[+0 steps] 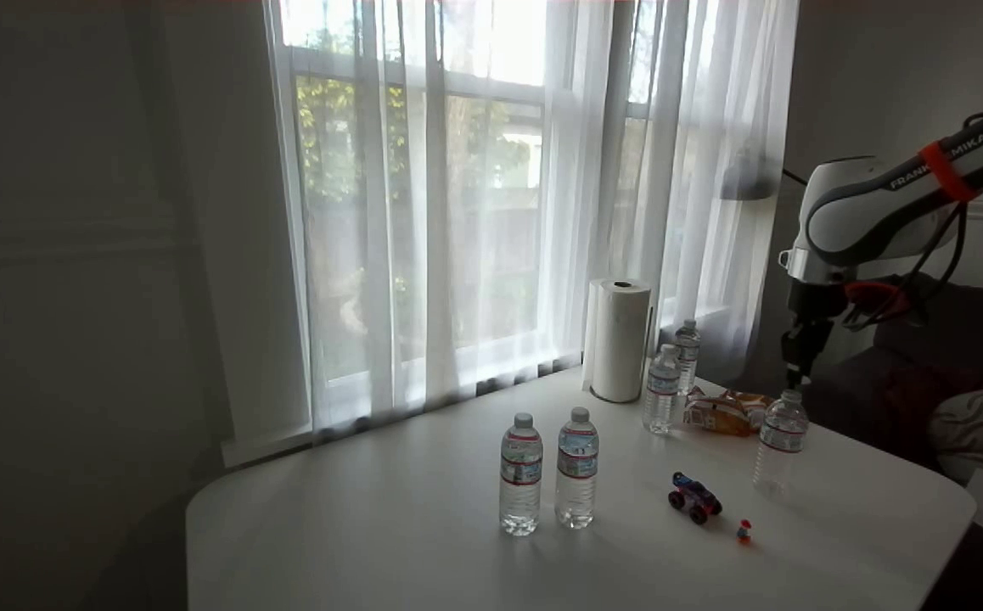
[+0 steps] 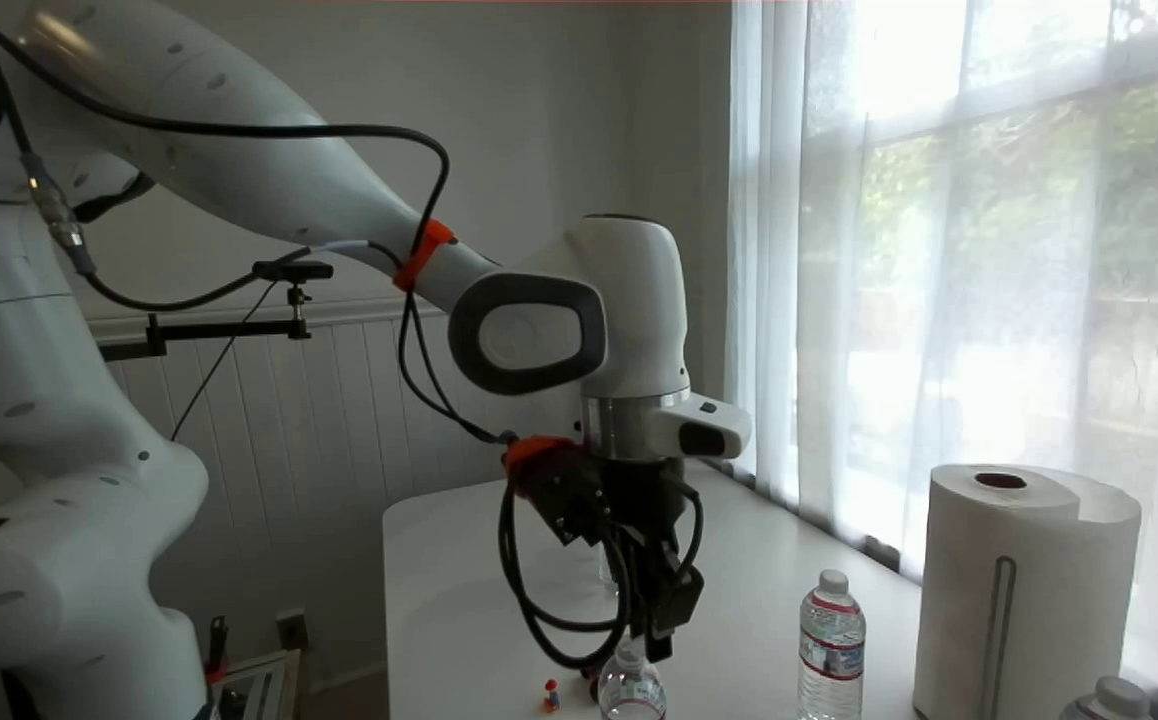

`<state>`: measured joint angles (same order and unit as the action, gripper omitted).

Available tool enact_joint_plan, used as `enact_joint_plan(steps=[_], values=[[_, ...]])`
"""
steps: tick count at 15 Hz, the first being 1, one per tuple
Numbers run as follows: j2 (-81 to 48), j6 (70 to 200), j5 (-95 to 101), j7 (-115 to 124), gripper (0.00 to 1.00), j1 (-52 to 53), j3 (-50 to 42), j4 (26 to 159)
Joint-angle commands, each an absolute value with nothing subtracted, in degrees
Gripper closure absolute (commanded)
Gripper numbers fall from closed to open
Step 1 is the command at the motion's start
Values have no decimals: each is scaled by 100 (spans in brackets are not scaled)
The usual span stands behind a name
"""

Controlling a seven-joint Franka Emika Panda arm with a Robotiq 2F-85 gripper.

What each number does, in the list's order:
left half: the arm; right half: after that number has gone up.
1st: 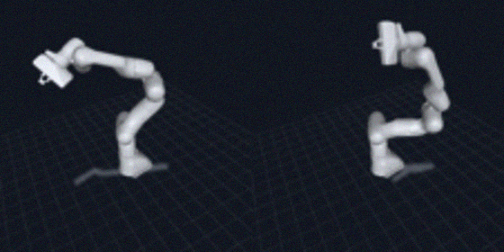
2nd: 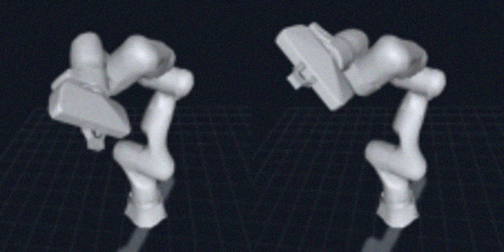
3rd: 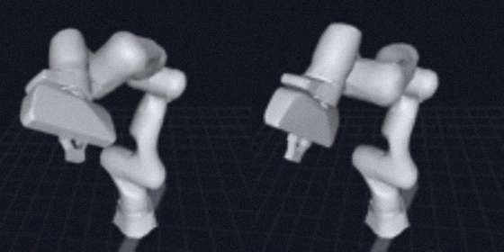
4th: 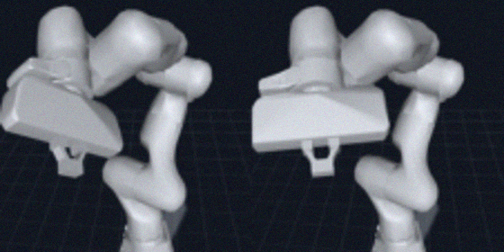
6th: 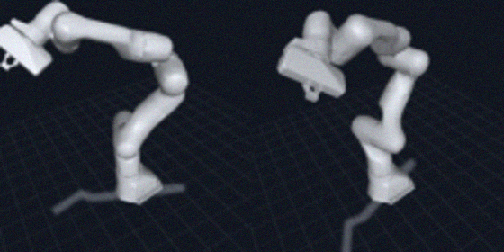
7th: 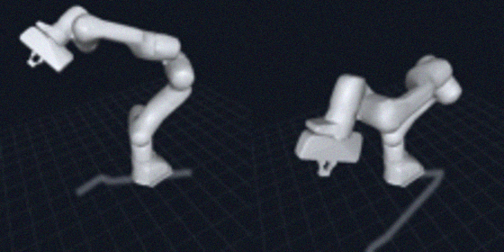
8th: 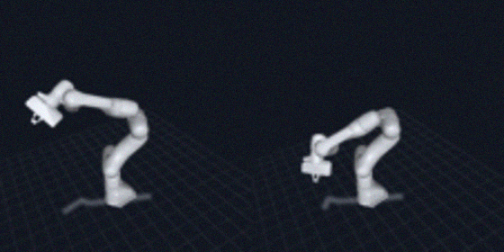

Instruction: Put the small white cap on the open water bottle

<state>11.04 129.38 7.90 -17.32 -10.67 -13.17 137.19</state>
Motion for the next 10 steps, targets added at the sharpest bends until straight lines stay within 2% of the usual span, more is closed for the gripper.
enact_joint_plan(steps=[1,10], values=[[1282,12711,526,-2070,77,-969,-1320,13778],[1252,12468,405,-2287,80,-912,-1321,13771]])
